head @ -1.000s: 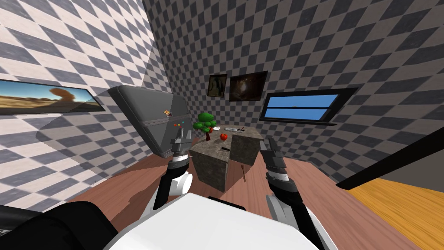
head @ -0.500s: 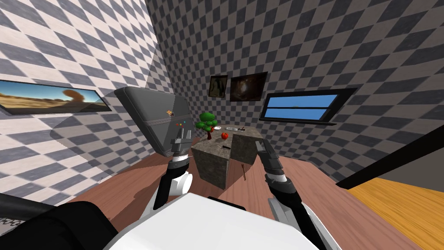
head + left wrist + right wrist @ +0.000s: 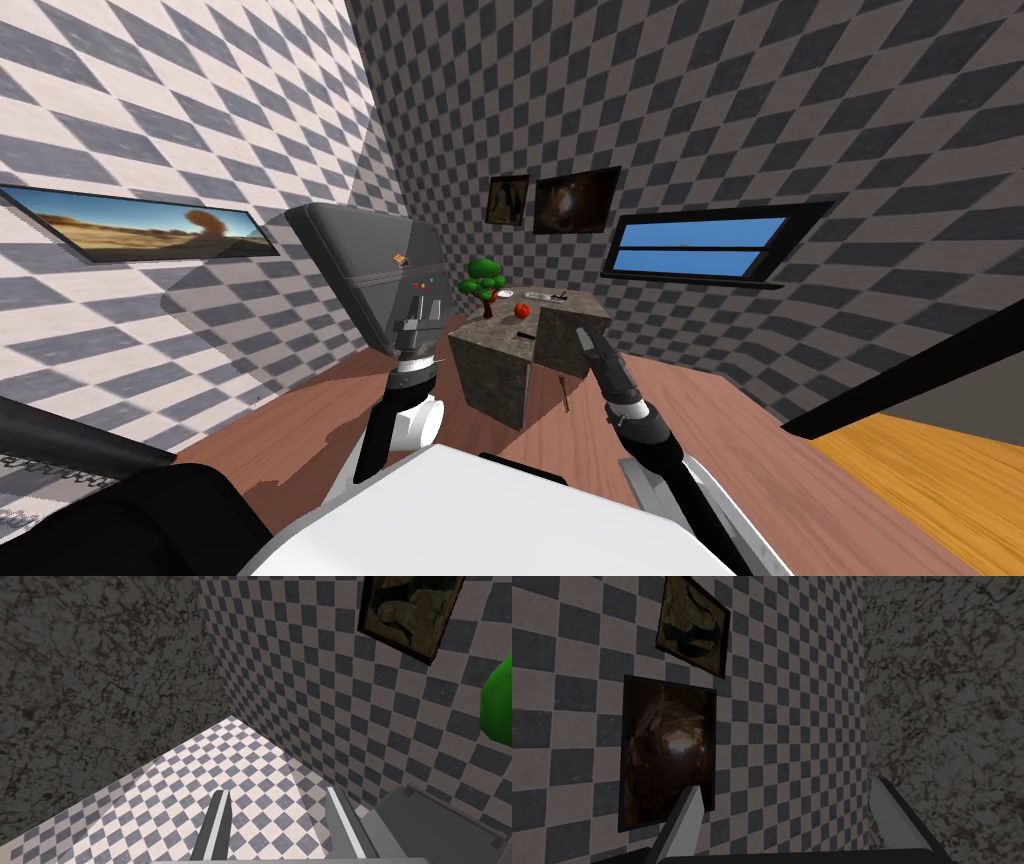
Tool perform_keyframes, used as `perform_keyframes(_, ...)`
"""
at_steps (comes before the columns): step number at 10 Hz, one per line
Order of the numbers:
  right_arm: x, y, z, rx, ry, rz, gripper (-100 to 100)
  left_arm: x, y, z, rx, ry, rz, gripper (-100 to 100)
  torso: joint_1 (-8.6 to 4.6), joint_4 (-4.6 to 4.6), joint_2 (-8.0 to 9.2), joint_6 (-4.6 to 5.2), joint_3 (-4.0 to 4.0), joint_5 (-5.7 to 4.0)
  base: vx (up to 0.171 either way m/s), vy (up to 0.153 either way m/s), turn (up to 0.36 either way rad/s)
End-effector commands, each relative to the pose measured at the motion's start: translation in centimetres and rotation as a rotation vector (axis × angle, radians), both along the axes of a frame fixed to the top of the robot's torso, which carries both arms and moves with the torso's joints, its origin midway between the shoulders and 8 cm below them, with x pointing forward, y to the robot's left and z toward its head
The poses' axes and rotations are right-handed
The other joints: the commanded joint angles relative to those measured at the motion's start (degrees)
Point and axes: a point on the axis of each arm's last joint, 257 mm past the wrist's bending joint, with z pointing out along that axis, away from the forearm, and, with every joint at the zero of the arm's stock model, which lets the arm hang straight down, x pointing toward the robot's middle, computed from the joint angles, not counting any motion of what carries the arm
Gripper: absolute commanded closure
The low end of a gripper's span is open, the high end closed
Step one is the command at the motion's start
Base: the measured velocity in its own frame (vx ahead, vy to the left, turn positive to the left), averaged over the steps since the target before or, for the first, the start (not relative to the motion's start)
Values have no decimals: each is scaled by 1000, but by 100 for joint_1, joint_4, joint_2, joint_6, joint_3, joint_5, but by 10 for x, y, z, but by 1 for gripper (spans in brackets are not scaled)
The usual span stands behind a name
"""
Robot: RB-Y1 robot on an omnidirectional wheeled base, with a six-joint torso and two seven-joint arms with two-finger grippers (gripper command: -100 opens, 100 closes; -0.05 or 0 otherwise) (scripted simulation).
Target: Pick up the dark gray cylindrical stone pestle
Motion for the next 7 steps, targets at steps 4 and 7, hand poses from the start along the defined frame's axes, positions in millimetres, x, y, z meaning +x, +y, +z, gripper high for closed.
perform_keyframes(4,-4,26,-24,-137,-2,95,-100,0,0,0,0,0,0,0,-1,0,-4,2,-2,0,-58,29,56)
perform_keyframes(7,-6,35,-41,-219,7,137,-100,0,0,0,0,0,0,0,6,-2,-7,-1,-4,1,-45,39,79)
